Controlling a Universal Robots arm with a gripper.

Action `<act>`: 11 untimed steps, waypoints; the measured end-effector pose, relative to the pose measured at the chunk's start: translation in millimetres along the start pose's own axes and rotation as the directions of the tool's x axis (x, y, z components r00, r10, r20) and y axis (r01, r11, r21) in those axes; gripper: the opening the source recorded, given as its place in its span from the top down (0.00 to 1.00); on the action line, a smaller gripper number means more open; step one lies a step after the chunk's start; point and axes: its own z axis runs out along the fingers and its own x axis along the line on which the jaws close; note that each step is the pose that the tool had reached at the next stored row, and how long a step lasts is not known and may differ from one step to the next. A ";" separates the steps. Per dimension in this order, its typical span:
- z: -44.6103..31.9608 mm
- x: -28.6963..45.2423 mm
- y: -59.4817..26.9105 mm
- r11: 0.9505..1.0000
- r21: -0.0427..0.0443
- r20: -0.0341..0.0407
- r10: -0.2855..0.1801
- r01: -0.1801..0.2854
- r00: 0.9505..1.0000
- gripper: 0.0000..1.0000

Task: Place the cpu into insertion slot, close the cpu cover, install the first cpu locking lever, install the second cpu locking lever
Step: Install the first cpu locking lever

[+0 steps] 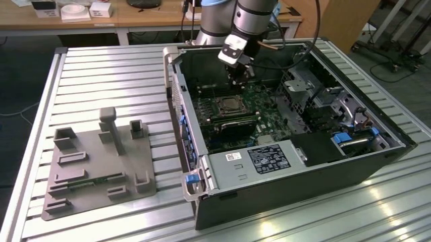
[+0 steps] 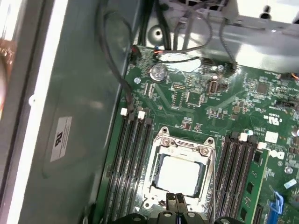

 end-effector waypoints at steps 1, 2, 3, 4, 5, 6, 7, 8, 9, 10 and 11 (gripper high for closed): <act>0.0 0.0 0.0 1.000 0.001 0.000 -0.015 0.015 1.000 0.89; 0.0 0.0 0.0 1.000 0.001 0.001 -0.031 0.031 1.000 0.89; 0.0 0.0 0.0 0.999 0.002 0.001 -0.045 0.045 0.999 0.89; 0.0 0.0 0.0 0.999 0.002 0.001 -0.053 0.053 0.999 0.89; 0.0 0.1 -0.2 0.998 0.002 0.001 -0.057 0.057 0.998 0.89; 0.0 0.2 -0.7 0.998 0.002 0.001 -0.058 0.058 0.998 0.89; 0.1 0.4 -1.6 0.998 0.002 0.001 -0.058 0.058 0.998 0.89; 0.1 0.6 -2.7 0.998 0.002 0.001 -0.058 0.058 0.998 0.89; 0.2 1.0 -4.3 0.998 0.002 0.000 -0.058 0.058 0.998 0.89; 0.2 1.4 -5.8 0.998 0.002 0.000 -0.058 0.058 0.998 0.89; 0.3 1.7 -7.1 0.998 0.002 0.000 -0.058 0.058 0.998 0.89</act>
